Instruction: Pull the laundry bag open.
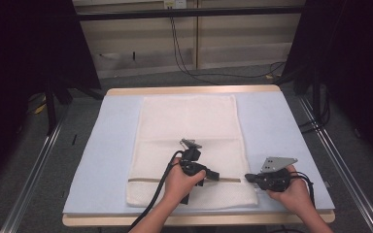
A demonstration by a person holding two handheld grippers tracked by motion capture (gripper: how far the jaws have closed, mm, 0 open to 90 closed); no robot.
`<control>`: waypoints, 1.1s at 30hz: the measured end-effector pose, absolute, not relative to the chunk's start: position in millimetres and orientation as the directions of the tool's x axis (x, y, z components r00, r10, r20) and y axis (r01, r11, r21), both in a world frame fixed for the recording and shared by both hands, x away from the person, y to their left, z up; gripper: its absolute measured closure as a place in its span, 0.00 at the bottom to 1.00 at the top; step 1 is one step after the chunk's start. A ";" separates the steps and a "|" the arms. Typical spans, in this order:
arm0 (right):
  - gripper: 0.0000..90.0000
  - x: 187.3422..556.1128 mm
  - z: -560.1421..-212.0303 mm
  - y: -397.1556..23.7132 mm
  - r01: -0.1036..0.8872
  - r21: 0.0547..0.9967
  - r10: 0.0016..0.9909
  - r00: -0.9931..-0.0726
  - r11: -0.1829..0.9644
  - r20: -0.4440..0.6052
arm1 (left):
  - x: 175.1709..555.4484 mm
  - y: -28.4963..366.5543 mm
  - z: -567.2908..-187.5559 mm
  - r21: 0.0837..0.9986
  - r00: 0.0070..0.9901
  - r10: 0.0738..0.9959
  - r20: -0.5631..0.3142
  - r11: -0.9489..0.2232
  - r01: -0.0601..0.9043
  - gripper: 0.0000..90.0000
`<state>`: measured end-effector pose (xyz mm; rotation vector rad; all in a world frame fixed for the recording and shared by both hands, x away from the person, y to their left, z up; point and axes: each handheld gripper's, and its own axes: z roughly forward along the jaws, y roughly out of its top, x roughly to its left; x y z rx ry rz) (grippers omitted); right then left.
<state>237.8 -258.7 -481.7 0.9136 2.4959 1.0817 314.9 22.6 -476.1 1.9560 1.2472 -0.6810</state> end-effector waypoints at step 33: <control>1.00 238.2 -481.7 -259.0 0.454 0.728 0.649 -0.760 0.514 0.016 | 320.1 52.5 -471.8 0.280 0.380 0.553 -0.741 -0.260 0.924 0.97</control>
